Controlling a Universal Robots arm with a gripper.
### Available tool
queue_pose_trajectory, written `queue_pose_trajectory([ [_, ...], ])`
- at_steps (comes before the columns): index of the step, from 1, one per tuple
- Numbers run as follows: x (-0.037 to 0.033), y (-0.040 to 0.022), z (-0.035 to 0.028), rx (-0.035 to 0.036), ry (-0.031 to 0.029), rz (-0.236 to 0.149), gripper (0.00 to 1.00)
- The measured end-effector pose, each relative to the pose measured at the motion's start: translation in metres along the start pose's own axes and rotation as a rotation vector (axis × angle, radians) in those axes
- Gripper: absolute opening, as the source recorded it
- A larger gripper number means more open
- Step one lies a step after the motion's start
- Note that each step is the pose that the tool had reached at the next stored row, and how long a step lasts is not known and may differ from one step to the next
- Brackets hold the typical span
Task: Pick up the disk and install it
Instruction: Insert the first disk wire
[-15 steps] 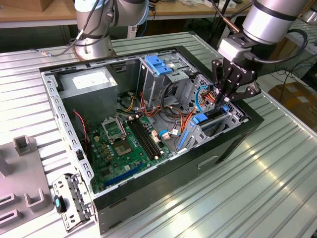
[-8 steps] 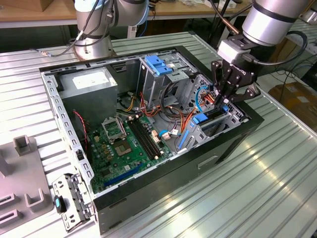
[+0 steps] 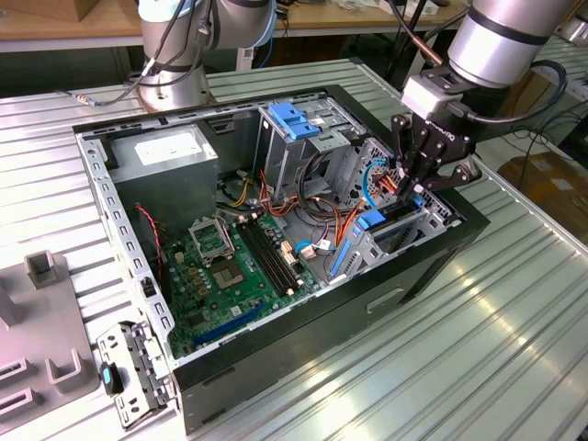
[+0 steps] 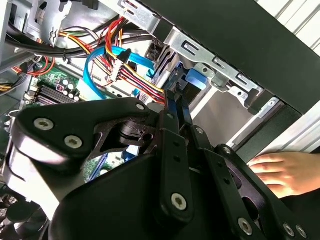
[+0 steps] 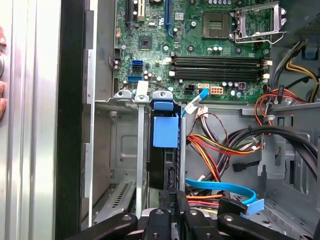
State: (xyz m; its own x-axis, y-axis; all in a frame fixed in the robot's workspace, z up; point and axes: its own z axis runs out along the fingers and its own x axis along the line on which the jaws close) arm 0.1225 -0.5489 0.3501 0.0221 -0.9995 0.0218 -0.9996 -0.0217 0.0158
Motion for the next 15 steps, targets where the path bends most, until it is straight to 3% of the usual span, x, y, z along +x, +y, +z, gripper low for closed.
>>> queue_pose_trajectory([
  [15, 0.0016, 0.0002, 0.0030, -0.0002, 0.0004, 0.010, 0.16],
])
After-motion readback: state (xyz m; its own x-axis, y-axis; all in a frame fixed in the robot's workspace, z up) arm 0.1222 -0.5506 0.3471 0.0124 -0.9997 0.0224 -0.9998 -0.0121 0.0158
